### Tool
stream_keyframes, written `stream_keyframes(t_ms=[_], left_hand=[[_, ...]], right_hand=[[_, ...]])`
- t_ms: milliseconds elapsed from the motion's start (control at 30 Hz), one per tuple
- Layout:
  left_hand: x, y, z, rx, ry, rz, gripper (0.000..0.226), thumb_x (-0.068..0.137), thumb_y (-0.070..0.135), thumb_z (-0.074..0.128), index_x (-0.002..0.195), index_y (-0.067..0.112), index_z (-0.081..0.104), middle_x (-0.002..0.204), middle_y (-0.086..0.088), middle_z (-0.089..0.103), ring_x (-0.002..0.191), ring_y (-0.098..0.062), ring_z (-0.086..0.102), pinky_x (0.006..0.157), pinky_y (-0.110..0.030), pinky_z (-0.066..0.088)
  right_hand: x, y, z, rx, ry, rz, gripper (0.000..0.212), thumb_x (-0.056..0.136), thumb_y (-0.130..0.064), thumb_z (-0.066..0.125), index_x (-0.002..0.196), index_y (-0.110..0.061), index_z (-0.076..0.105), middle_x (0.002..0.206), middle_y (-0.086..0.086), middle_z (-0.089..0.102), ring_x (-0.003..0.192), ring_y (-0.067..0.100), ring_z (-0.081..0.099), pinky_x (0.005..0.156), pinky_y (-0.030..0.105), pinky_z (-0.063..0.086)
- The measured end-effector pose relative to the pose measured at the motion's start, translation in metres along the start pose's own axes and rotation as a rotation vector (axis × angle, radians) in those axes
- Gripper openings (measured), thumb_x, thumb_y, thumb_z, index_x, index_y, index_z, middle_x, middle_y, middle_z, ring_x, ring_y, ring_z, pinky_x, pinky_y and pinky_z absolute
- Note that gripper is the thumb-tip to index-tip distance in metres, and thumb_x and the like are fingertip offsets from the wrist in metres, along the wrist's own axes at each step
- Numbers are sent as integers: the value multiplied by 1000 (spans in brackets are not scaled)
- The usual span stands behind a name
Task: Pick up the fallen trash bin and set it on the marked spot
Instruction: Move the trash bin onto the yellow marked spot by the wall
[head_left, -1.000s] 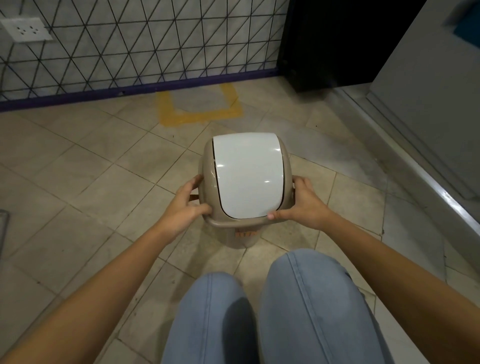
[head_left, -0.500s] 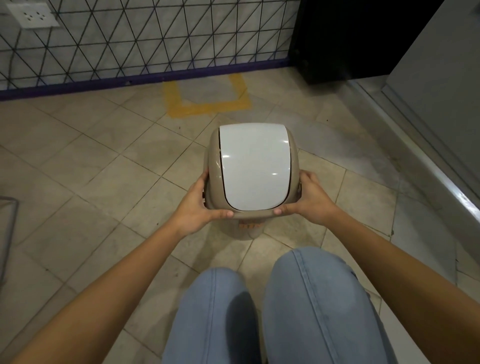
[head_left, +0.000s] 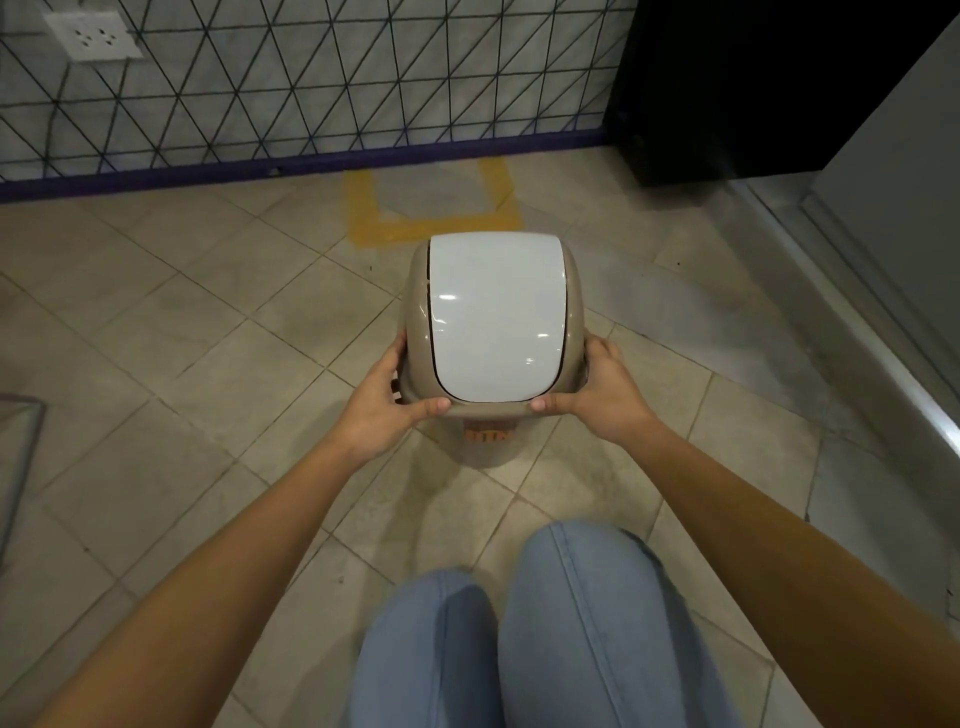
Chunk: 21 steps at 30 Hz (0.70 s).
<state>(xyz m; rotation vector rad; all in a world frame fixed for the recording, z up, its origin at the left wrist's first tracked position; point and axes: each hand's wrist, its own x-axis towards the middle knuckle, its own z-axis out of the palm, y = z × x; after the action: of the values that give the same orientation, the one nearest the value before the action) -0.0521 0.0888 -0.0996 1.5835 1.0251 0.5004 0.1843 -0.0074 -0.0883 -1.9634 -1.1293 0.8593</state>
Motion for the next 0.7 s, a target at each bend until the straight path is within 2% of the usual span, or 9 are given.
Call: stream_keyframes(t_ms=[133, 267, 333, 400, 467, 700], left_hand=[[18, 3, 1, -31, 42, -14, 98, 72, 20, 77, 148, 29, 16, 145, 5, 39, 124, -14, 45, 97, -29, 44], [34, 7, 11, -69, 33, -35, 101, 72, 15, 77, 148, 30, 12, 146, 8, 37, 127, -8, 40, 97, -20, 43], [42, 10, 15, -89, 53, -44, 99, 73, 12, 75, 148, 29, 12, 146, 8, 37, 128, -7, 39, 93, -12, 43], [53, 15, 17, -84, 80, -57, 97, 75, 12, 74, 148, 29, 13, 143, 9, 38, 126, -7, 39, 85, -4, 42], [61, 20, 15, -71, 94, -65, 94, 76, 11, 72, 148, 29, 13, 143, 7, 39, 126, -7, 39, 83, -2, 42], [79, 22, 5, -14, 99, -82, 91, 77, 9, 71, 148, 25, 15, 144, 2, 41, 125, -11, 42, 87, -8, 43]], right_hand=[[30, -1, -5, 15, -25, -32, 109, 50, -23, 89, 142, -14, 31, 139, 5, 35, 127, 17, 37, 98, 22, 31], [53, 3, -18, 52, -91, -46, 110, 49, -21, 89, 142, -16, 30, 139, 5, 35, 130, 19, 35, 108, 32, 31], [63, 3, -22, 57, -103, -57, 110, 50, -20, 89, 142, -15, 30, 140, 7, 35, 130, 18, 35, 110, 36, 31], [71, 1, -24, 76, -96, -51, 110, 52, -19, 89, 143, -16, 27, 142, 5, 34, 126, 10, 33, 108, 28, 29], [78, -1, -23, 88, -93, -44, 112, 53, -20, 88, 145, -18, 24, 141, 3, 32, 121, 5, 30, 102, 22, 26], [100, -7, -20, 120, -100, -63, 112, 53, -18, 88, 145, -17, 25, 142, 4, 33, 129, 13, 32, 102, 21, 28]])
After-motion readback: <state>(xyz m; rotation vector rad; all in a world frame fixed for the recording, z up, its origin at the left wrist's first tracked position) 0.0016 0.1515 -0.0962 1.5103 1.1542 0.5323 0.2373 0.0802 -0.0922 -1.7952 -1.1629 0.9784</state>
